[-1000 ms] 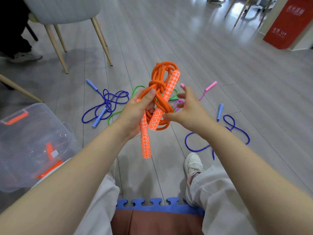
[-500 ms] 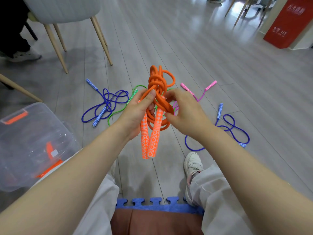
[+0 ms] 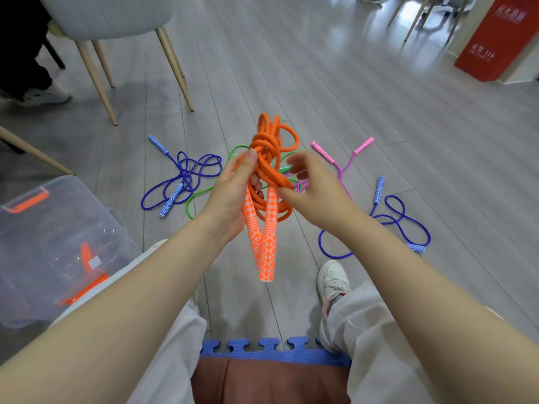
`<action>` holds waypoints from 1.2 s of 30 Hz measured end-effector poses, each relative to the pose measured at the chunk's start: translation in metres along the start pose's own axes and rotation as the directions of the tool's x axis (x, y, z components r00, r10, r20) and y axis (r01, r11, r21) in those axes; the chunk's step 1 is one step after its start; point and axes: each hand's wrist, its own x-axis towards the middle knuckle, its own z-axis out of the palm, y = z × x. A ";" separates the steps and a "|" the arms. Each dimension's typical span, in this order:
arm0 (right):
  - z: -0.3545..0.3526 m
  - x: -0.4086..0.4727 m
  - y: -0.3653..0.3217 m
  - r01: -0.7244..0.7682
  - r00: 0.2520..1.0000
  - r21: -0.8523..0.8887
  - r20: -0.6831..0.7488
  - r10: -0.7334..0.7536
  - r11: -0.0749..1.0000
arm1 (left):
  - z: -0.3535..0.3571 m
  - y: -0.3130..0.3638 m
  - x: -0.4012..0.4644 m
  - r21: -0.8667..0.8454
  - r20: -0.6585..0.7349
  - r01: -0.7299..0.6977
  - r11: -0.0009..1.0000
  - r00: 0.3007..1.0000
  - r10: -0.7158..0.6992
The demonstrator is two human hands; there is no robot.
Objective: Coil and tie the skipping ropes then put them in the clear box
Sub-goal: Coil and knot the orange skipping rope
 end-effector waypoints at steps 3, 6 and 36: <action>0.000 -0.005 -0.008 -0.339 0.938 0.112 0.112 0.327 0.934 | -0.002 0.005 0.004 -0.109 -0.057 -0.007 0.994 0.998 0.001; 0.007 -0.013 -0.013 -0.555 0.765 0.183 0.494 0.412 0.812 | -0.002 0.010 0.004 -0.179 -0.042 0.008 0.984 0.999 -0.016; -0.026 0.000 0.021 -0.167 0.937 -0.328 0.242 0.253 0.930 | -0.043 0.056 0.026 -0.269 -0.374 -0.108 0.957 0.927 -0.001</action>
